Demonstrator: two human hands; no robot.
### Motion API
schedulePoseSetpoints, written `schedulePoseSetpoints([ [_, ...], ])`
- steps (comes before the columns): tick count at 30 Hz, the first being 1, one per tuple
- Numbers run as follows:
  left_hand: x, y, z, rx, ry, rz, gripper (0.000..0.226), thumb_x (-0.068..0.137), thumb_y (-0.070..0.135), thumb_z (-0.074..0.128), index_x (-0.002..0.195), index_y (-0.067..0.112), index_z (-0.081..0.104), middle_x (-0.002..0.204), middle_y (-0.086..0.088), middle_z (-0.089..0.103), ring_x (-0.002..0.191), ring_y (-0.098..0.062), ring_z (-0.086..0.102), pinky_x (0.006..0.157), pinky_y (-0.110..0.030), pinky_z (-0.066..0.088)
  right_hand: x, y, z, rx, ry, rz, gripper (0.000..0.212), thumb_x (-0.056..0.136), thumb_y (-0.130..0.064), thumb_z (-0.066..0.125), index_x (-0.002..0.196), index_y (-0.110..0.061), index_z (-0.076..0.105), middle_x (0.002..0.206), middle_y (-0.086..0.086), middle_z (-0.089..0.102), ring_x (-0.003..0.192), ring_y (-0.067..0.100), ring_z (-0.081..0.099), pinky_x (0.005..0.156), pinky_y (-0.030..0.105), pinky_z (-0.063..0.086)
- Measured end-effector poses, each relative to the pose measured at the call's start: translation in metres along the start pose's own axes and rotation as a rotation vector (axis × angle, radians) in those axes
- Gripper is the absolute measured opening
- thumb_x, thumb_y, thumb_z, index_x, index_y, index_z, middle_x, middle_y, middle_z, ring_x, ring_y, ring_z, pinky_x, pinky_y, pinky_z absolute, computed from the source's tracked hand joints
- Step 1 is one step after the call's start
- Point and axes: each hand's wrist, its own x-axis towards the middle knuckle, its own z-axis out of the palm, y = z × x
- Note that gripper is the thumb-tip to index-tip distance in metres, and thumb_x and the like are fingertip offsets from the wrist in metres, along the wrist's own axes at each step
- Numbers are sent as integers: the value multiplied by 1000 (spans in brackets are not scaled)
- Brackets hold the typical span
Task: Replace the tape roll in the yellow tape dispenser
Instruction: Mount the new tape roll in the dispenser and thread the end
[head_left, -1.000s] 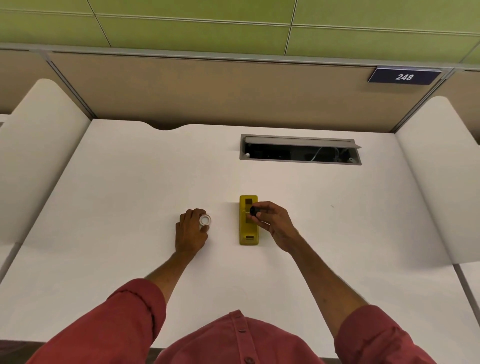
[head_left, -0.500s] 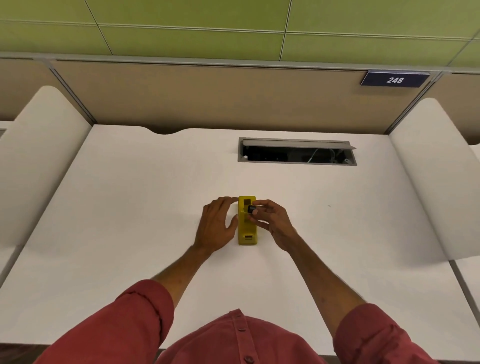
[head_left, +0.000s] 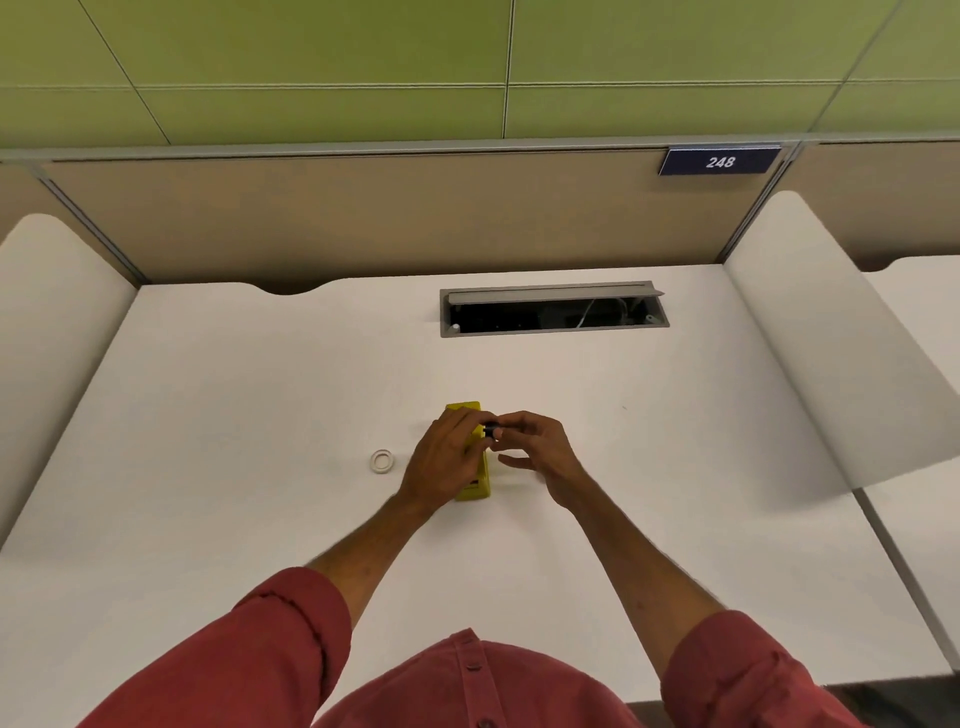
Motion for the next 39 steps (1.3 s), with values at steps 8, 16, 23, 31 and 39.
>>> schedulePoseSetpoints([
  [8,6,3,6,-44,16,-35,29,106,22,68,134,17,71,135,1,71,136,-21,61,114,-38,51,-4,14,-21,-344,404,-132,19,104,-10,65,118,-6,76,118,13,79,110,35,75,100,51,60],
  [16,9,6,14,-61,-16,-82,29,107,25,67,135,20,71,134,5,72,133,-19,62,113,-38,51,-17,38,-43,-1013,301,-44,53,100,-28,67,151,-20,53,150,4,48,142,25,50,112,46,48],
  [23,10,2,12,-38,-37,-90,28,108,26,65,135,21,70,135,5,71,135,-18,61,115,-37,50,-15,49,-44,-1264,238,-26,52,98,-28,68,148,-23,53,146,2,47,138,24,48,107,41,50],
  [31,9,0,7,-59,-26,-106,30,106,26,67,136,21,70,137,4,70,138,-18,59,116,-39,49,-11,42,-48,-1261,241,-71,44,102,-26,64,146,-24,57,142,2,51,133,25,53,105,40,51],
  [39,6,3,1,-174,22,-144,32,106,18,67,138,18,69,140,3,70,132,-18,66,115,-39,54,-7,22,-36,-1123,259,-184,42,100,-38,71,139,-23,63,135,0,59,119,28,66,97,42,57],
])
